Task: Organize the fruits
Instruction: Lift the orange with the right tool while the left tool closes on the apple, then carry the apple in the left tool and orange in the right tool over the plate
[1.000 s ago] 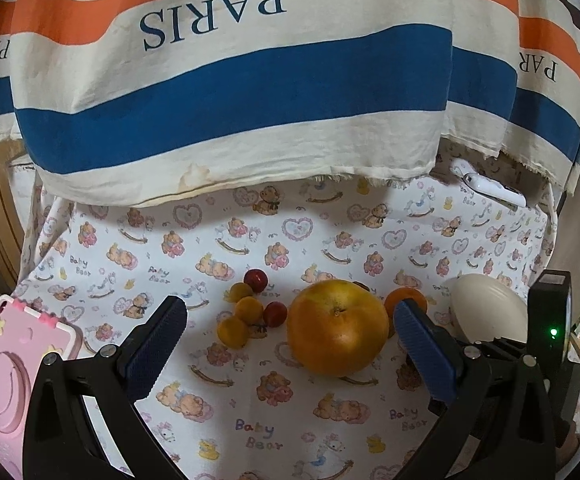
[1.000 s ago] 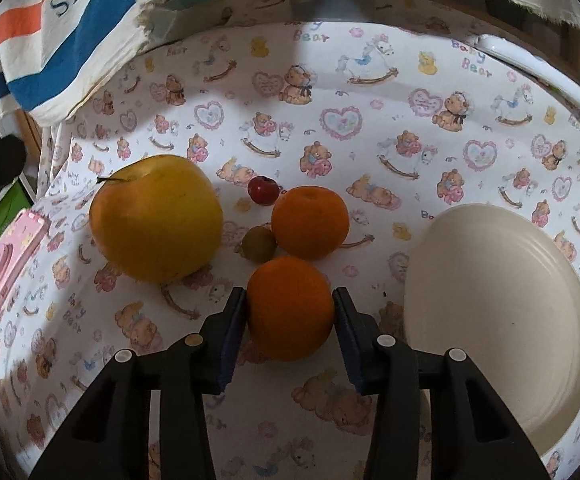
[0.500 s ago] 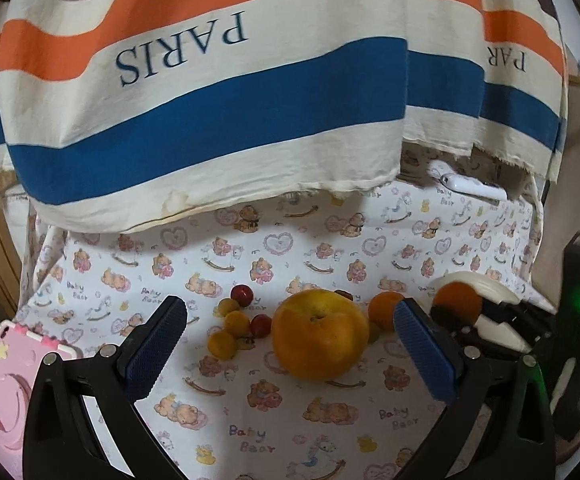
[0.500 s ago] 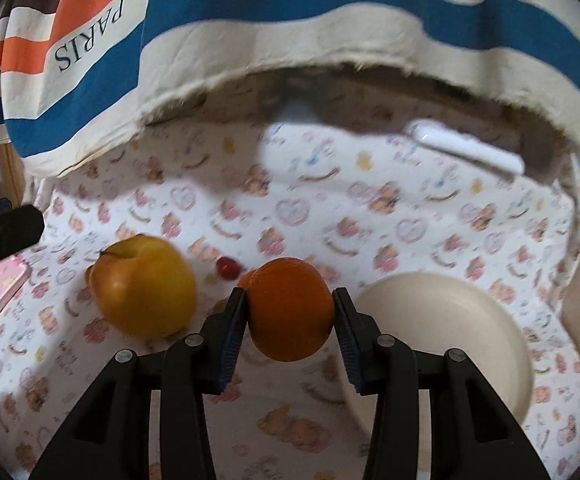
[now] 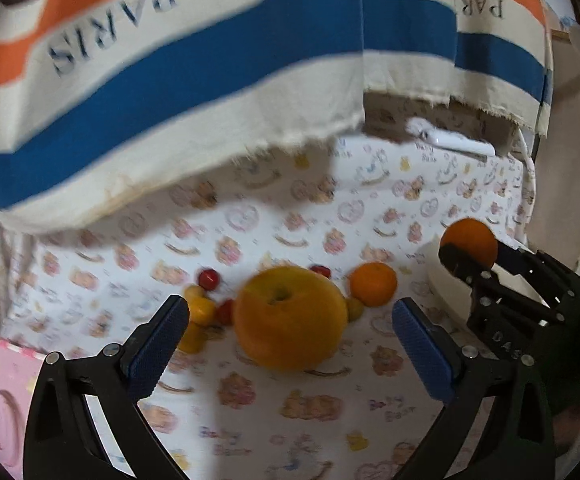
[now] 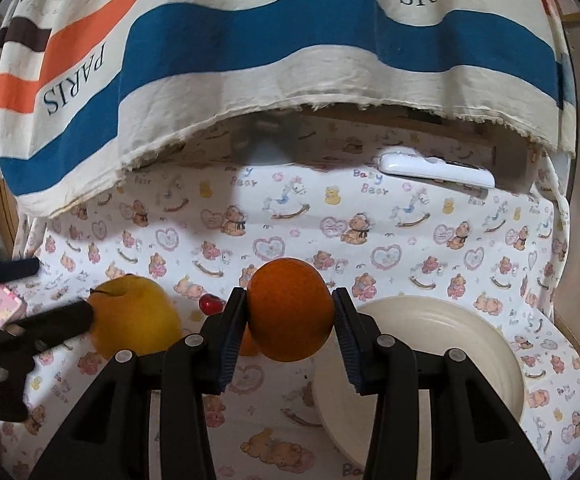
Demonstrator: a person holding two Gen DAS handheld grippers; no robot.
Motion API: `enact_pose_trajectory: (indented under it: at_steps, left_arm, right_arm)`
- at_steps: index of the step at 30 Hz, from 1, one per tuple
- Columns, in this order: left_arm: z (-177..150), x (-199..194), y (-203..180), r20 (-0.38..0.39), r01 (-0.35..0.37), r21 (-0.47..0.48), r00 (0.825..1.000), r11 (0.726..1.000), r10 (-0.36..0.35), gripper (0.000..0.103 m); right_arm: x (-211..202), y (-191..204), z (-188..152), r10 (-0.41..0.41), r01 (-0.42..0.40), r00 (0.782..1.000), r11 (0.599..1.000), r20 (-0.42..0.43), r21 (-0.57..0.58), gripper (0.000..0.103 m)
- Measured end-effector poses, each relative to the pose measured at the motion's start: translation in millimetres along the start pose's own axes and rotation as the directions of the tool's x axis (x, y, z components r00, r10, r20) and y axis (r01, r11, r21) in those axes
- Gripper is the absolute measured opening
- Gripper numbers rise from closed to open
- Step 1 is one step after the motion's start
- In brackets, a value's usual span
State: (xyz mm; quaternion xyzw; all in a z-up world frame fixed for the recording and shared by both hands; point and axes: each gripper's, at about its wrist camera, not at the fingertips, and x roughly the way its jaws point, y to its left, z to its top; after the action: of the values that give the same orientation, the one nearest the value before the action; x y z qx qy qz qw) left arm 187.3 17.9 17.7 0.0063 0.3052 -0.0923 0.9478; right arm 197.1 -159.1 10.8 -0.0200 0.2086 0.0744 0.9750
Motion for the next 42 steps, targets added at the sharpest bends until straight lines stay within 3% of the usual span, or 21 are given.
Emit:
enact_pose_trajectory:
  at_steps: [5, 17, 29, 36, 38, 42]
  left_arm:
    - [5, 29, 5, -0.113, 0.016, -0.029, 0.993, 0.999, -0.019, 0.095]
    - [1, 67, 4, -0.211, -0.021, 0.006, 0.977, 1.0, 0.022, 0.095]
    - [-5, 90, 10, -0.256, -0.017, -0.01, 0.967, 1.0, 0.014, 0.095]
    - [-6, 94, 10, -0.242, -0.006, -0.018, 0.97, 1.0, 0.002, 0.094]
    - [-7, 94, 7, -0.236, 0.005, -0.01, 0.972, 1.0, -0.007, 0.089]
    - [-6, 96, 6, -0.233, 0.01, -0.017, 0.972, 1.0, -0.014, 0.088]
  right_arm:
    - [-6, -3, 4, -0.01, 0.01, 1.0, 1.0, 0.021, 0.008, 0.045]
    - [-8, -3, 5, -0.012, 0.012, 1.0, 1.0, 0.028, 0.014, 0.045]
    - [-3, -3, 2, 0.0, 0.0, 1.0, 1.0, 0.008, 0.017, 0.045]
    - [0, -2, 0, 0.001, -0.001, 1.0, 1.0, -0.009, 0.009, 0.045]
    - [0, -2, 0, -0.002, 0.002, 1.0, 1.0, -0.011, 0.006, 0.045]
    - [1, -2, 0, -0.002, 0.002, 1.0, 1.0, -0.012, 0.005, 0.045]
